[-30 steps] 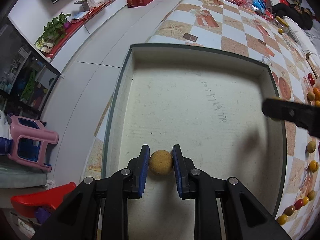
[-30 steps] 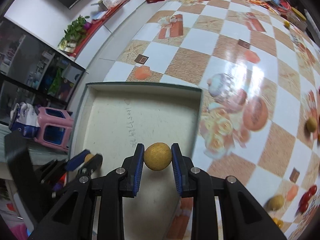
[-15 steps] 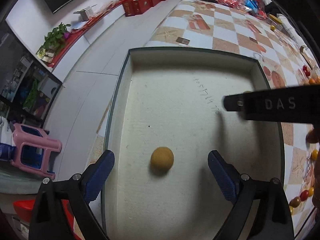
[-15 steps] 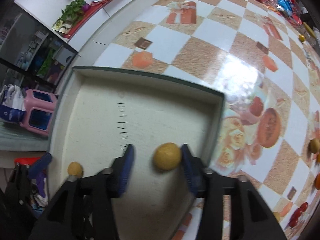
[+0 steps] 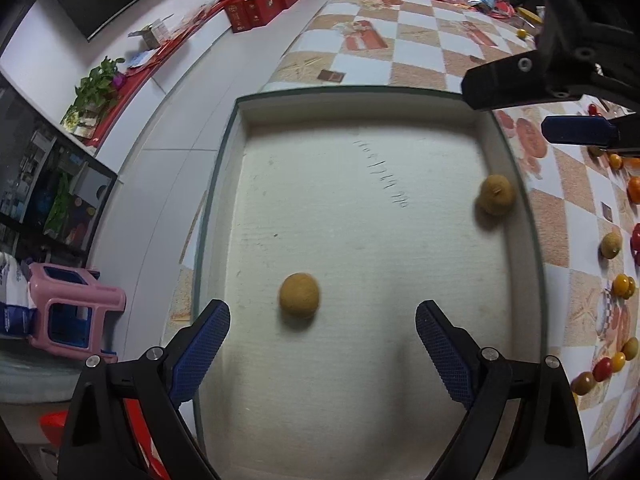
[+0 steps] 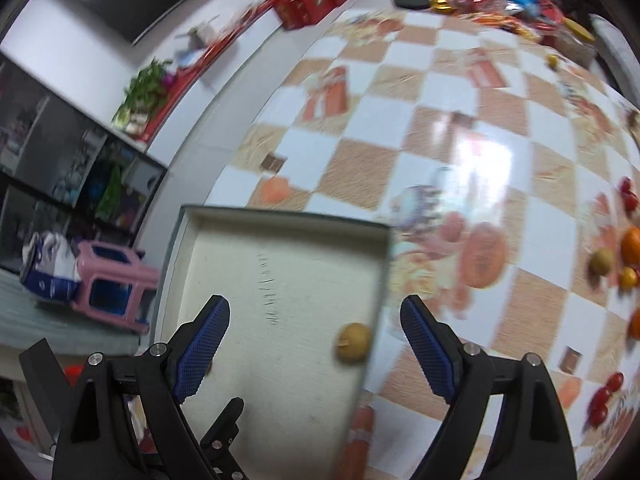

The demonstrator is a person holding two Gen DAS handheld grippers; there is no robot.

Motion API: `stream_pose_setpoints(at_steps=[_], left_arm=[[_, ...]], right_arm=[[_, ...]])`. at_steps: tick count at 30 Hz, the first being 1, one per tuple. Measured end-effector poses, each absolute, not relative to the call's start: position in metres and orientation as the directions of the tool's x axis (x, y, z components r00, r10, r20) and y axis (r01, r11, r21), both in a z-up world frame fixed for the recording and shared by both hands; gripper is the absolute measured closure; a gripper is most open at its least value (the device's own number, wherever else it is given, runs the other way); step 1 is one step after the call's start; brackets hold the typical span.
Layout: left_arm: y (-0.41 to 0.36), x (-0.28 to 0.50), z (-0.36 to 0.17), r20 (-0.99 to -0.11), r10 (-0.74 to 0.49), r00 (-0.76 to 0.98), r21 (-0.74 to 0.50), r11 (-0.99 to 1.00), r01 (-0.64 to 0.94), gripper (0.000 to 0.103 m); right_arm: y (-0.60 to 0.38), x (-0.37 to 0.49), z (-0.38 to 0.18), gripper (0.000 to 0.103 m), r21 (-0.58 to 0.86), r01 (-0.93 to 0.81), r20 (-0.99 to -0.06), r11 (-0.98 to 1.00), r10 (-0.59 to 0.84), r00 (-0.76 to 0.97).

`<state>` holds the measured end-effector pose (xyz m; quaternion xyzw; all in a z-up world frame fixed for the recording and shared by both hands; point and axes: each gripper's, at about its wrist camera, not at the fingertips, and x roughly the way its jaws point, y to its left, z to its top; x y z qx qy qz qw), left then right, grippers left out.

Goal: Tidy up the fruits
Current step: 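Move both open tools back over the fruits on the table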

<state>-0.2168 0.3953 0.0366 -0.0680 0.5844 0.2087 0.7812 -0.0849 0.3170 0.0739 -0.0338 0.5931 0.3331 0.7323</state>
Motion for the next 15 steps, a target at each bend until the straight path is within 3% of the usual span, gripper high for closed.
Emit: stream_pose_setpoints(at_steps=[15], left_arm=[[0.296,-0.153,0.073,-0.923,0.141,0.359,0.084,0.982,-0.169,0.008]], right_arm=[[0.118,-0.076,0.068,0.013,0.163,-0.214,-0.952,0.963,0.211,0.222]])
